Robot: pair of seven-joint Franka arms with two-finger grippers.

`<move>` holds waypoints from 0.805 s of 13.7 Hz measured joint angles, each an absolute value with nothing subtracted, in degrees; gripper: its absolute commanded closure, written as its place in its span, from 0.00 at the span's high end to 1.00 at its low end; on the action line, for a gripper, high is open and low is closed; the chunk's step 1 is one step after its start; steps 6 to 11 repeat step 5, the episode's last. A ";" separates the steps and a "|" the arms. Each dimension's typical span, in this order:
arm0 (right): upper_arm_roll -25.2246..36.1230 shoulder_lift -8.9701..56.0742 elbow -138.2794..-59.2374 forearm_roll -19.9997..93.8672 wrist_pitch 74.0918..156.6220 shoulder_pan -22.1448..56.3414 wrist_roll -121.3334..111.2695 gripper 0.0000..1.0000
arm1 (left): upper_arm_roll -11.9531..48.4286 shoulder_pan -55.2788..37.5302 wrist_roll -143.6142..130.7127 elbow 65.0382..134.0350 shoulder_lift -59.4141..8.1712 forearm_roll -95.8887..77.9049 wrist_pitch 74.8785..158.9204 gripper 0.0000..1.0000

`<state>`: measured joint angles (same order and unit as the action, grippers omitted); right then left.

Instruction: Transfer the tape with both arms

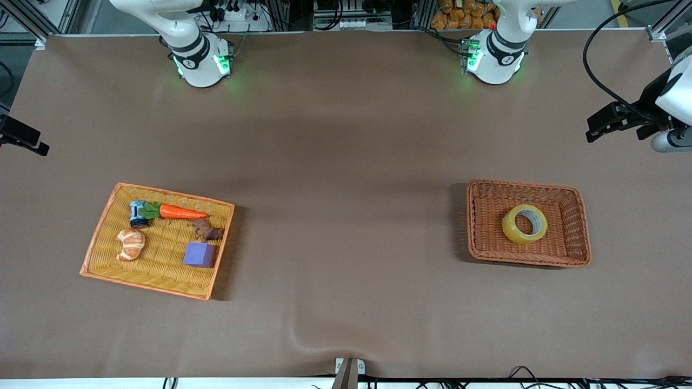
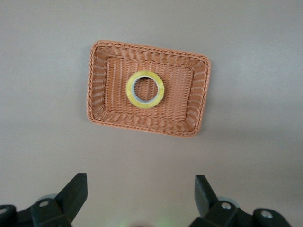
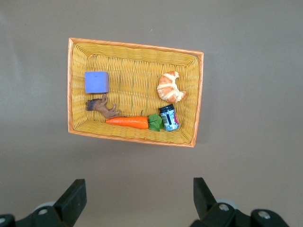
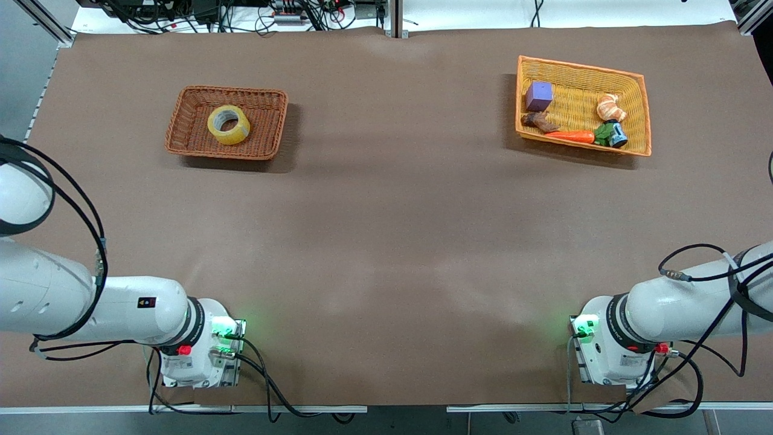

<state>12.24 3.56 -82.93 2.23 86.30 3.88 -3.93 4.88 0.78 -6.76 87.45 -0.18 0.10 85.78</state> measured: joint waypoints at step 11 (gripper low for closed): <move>12.27 3.56 -82.93 2.23 86.30 3.88 -3.93 1.00 | 4.72 0.82 -6.79 87.42 -0.18 -0.07 85.40 1.00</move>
